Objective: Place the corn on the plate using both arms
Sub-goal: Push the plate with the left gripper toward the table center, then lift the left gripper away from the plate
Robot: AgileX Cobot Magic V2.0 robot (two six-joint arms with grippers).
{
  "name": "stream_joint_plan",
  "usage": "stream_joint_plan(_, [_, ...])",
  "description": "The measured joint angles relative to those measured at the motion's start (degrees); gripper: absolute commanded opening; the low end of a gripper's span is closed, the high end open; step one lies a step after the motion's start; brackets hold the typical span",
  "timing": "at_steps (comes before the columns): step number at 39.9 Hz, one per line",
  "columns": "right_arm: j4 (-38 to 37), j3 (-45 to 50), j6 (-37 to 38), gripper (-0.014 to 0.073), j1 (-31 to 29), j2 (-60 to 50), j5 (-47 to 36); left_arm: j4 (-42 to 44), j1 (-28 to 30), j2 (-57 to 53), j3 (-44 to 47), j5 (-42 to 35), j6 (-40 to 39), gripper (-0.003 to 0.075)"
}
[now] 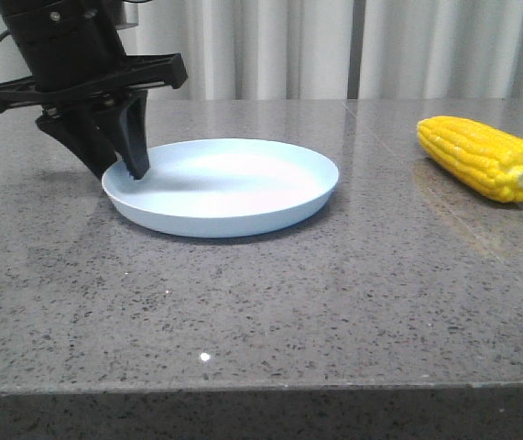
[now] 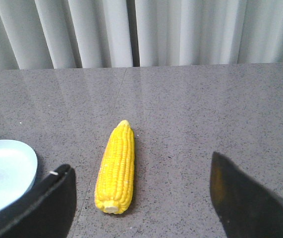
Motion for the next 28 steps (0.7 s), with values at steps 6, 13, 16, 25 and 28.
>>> stream_joint_plan(6, [0.0,0.0,0.0,0.0581,0.0,0.0,0.0,4.5,0.0,-5.4,0.0,-1.6,1.1,0.0405])
stream_joint_plan(13, [0.0,0.0,0.0,0.0581,0.0,0.0,0.0,7.8,1.2,-13.9,0.6,-2.4,1.1,0.0336])
stream_joint_plan(16, [0.0,0.0,0.0,0.0581,0.0,0.0,0.0,8.2,2.8,-17.1,2.9,-3.4,1.1,0.0261])
stream_joint_plan(25, [0.0,0.0,0.0,0.0581,0.0,0.0,0.0,8.7,8.6,-28.2,15.5,-7.2,1.1,0.0034])
stream_joint_plan(28, [0.0,0.0,0.0,0.0581,0.0,0.0,0.0,8.7,10.4,-32.5,20.7,-8.7,1.1,-0.0022])
